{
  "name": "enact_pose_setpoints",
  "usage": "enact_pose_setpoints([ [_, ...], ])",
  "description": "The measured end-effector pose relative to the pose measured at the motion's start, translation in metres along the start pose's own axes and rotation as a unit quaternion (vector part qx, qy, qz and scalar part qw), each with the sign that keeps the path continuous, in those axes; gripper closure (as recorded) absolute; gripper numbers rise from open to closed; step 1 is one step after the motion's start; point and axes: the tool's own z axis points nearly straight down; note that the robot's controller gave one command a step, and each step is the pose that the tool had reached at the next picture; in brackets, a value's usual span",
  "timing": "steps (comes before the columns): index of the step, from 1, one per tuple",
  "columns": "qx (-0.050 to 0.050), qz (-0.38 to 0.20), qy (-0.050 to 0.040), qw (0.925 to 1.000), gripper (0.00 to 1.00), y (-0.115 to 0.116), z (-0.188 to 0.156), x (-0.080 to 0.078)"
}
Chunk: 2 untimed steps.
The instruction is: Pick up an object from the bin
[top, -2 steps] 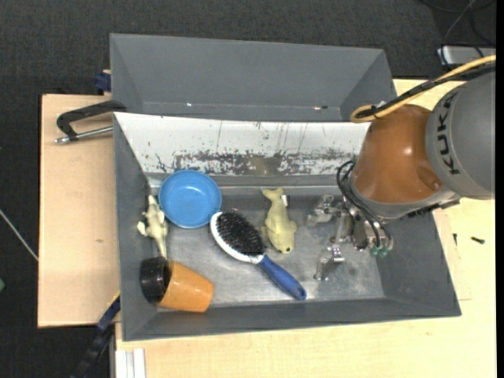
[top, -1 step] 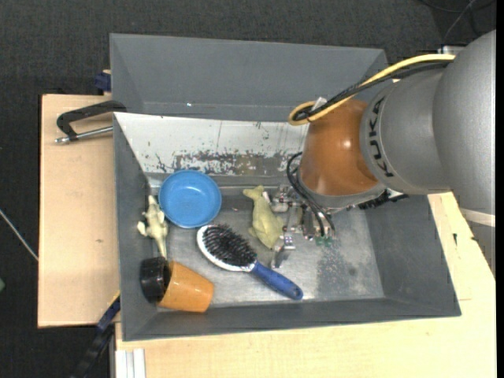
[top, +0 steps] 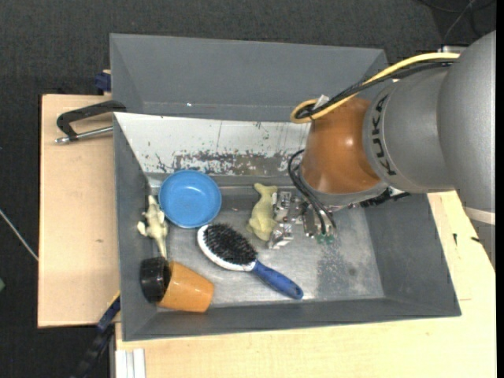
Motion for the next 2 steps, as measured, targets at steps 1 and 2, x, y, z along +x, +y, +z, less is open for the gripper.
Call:
enact_pose_setpoints([
  [1, 0.000, 0.035, 0.0031, 0.9994, 1.00, -0.001, -0.113, -0.003],
  [2, 0.001, 0.043, 0.0022, 0.9991, 1.00, -0.013, -0.195, -0.010],
])
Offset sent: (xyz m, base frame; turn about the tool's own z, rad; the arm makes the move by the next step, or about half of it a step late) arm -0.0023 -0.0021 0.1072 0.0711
